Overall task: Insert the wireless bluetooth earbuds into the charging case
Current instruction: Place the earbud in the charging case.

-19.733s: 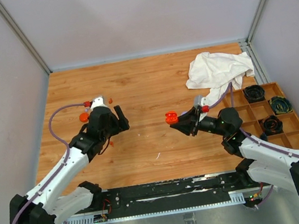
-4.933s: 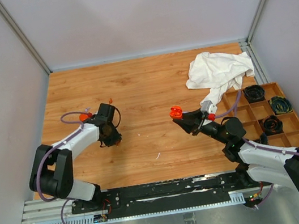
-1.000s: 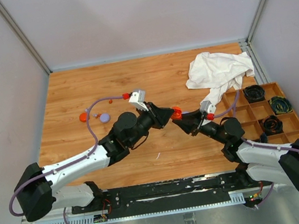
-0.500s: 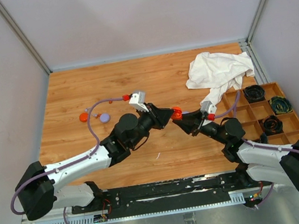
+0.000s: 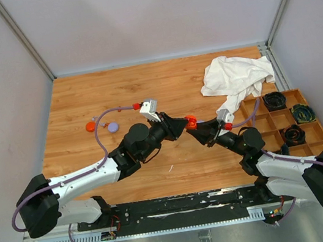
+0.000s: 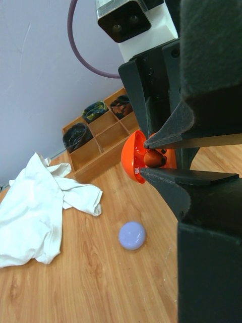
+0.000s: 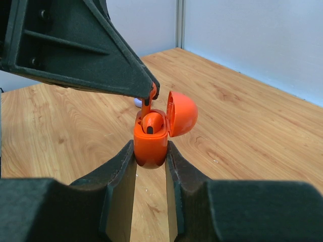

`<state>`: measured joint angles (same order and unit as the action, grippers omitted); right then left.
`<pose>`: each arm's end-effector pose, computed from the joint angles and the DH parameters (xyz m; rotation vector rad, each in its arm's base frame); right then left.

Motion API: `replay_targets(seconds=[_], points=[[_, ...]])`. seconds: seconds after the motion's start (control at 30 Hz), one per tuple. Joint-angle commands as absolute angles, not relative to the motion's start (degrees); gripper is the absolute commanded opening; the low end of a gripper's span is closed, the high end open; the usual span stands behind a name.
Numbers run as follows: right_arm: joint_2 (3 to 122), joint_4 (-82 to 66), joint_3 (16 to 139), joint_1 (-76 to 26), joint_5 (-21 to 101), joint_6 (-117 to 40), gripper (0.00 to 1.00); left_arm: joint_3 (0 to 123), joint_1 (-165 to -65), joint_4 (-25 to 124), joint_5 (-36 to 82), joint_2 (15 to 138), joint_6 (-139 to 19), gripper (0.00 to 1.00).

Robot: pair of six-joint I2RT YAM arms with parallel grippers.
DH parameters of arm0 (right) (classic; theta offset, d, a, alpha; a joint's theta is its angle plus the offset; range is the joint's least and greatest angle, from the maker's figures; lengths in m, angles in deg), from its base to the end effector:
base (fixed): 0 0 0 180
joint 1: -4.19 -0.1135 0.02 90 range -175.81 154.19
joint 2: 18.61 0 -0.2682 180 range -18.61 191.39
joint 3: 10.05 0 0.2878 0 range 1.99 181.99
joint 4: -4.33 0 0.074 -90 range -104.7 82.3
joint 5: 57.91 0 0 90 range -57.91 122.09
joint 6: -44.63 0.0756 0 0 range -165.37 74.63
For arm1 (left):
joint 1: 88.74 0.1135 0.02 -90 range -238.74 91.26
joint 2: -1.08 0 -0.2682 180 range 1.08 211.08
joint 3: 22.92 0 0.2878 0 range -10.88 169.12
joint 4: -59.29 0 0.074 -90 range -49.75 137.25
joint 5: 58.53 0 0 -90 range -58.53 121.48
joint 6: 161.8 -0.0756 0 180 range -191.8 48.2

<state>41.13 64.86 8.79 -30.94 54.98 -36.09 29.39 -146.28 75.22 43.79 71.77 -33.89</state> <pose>0.1775 0.1608 0.2050 -0.6339 1.1461 0.9107 0.2026 -0.2885 0.2695 0.1180 1.7263 -1.0952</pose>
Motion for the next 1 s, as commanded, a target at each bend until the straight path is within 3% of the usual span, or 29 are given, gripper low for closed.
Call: replay_targets(seconds=[0.0, 0.17, 0.57, 0.97], points=[[39.86, 68.0, 8.31, -31.93, 55.11, -35.45, 0.08, 28.35, -146.83, 76.7, 43.8, 71.85, -33.65, 0.28], [39.66, 67.98, 8.25, -31.93, 55.2, -35.42, 0.08, 28.26, -146.8, 76.88, 43.8, 71.58, -33.83, 0.37], [39.79, 67.89, 8.55, -31.93, 56.52, -35.41, 0.08, 29.09, -145.91, 72.55, 40.62, 66.03, -40.13, 0.73], [39.13, 66.22, 11.34, -31.92, 64.03, -33.36, 0.09, 31.26, -134.54, 69.49, 10.92, 67.19, -39.99, 0.88]])
